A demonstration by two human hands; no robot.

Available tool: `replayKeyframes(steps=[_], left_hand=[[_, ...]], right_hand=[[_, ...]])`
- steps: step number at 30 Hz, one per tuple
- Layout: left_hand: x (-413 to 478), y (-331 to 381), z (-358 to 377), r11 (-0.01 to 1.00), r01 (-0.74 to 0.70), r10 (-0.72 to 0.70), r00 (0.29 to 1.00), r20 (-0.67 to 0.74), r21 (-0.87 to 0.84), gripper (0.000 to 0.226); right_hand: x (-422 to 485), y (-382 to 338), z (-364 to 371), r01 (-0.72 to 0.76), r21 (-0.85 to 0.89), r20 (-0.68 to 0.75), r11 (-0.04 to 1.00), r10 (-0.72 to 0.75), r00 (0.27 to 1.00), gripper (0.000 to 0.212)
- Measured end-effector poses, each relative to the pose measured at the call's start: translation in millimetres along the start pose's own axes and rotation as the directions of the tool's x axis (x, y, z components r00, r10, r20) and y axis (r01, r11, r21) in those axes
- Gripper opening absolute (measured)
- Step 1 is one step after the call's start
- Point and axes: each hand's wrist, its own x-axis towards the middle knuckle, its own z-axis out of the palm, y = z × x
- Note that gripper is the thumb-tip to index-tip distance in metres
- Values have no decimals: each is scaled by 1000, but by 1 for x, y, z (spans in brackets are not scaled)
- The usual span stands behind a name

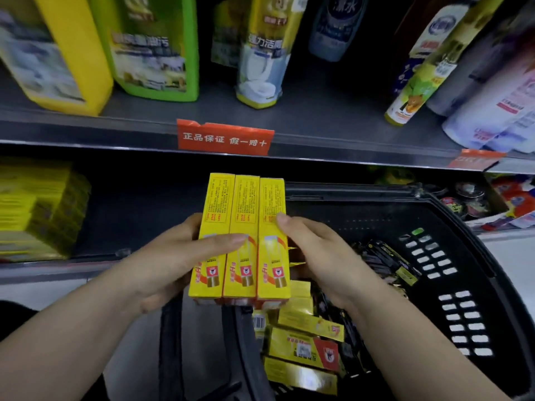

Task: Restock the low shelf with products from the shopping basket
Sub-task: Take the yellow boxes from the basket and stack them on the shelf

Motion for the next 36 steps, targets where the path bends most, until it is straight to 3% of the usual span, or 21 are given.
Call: replayKeyframes(steps=[4,8,12,17,20,22,25,28,31,33,36], left_hand=[[-13,5,-40,998,19,-20,1000,-22,-51,61],[-27,10,-84,997,20,-24,998,-55,-71,86],[-40,5,-129,998,19,-25,995,-93,-63,85],[-59,-16,-181,995,0,-28,959,-283,-99,94],[-76,-28,-210,992,-37,-15,907,-420,-117,57],[-87,-30,-233,990,-80,16,877,-481,-114,46],[-100,-29,-261,975,-162,50,826,-562,-151,32],[-100,-35,-284,948,-249,36,703,-710,-199,37],[-92,-44,-301,919,-312,-20,574,-819,-241,50],[-88,-49,-308,909,-337,-31,534,-845,-246,52],[-83,-52,-317,897,-354,-51,508,-860,-263,54]], right_hand=[[27,-15,31,3,-77,52,997,1,999,33],[59,-30,65,-22,-83,153,996,35,988,52],[92,-37,100,-81,-131,306,988,118,945,69],[133,-37,142,-135,-176,355,975,191,915,45],[154,-33,165,-135,-181,258,974,179,949,45],[168,-29,177,-117,-188,215,975,157,964,47],[188,-28,193,-105,-186,107,977,126,986,34],[212,-30,210,-78,-110,-51,991,73,996,38],[232,-30,238,-12,-40,-65,999,10,998,27],[244,-28,261,39,-12,-58,999,-40,998,31],[259,-25,290,159,-172,-12,972,-164,986,50]])
